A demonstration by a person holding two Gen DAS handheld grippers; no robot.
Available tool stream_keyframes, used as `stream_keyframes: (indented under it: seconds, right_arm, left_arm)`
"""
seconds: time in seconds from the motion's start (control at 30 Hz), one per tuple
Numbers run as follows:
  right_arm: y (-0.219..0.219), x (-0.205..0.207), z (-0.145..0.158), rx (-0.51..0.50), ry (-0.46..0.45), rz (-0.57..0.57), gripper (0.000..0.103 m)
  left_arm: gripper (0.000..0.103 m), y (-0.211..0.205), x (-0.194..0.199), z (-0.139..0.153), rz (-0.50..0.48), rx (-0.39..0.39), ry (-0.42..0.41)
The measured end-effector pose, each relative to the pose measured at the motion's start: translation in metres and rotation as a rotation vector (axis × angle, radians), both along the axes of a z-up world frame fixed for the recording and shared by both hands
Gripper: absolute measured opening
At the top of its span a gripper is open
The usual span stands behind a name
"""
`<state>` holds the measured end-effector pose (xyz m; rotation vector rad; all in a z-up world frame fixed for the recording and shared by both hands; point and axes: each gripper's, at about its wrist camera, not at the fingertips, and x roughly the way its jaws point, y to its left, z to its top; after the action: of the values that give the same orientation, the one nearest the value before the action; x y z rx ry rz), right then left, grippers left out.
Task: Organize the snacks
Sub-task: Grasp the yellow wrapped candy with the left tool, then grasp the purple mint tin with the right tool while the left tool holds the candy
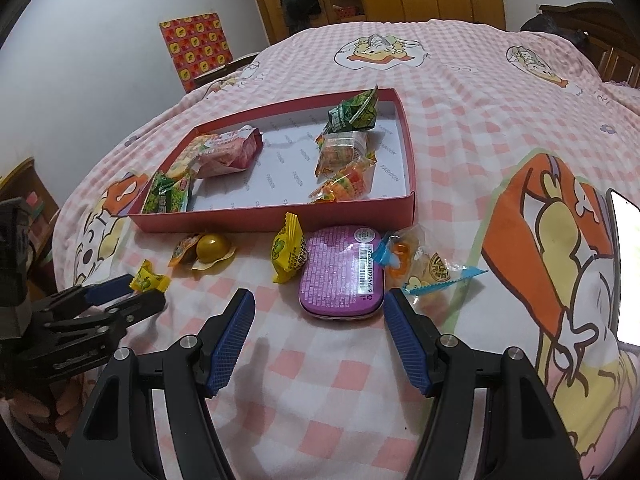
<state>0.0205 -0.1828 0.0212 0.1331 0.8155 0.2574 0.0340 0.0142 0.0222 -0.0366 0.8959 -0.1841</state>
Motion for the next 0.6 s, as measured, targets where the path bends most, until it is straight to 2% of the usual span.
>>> stream_keyframes:
  seconds: [0.1, 0.23, 0.43, 0.6]
  right_arm:
    - [-0.001, -0.001, 0.001, 0.005, -0.002, -0.003, 0.069]
    - [-0.002, -0.004, 0.005, 0.015, -0.017, -0.014, 0.069]
    - [0.004, -0.004, 0.015, 0.050, -0.057, 0.005, 0.069]
    - [0.012, -0.002, 0.014, 0.055, -0.055, 0.028, 0.068]
  left_arm:
    - [0.039, 0.002, 0.001, -0.003, 0.013, 0.001, -0.008]
    - [0.036, 0.008, 0.002, -0.004, 0.024, -0.034, -0.004]
    - [0.036, 0.009, 0.001, -0.005, 0.024, -0.044, -0.009]
    - [0.036, 0.011, 0.001, -0.006, 0.025, -0.058, -0.010]
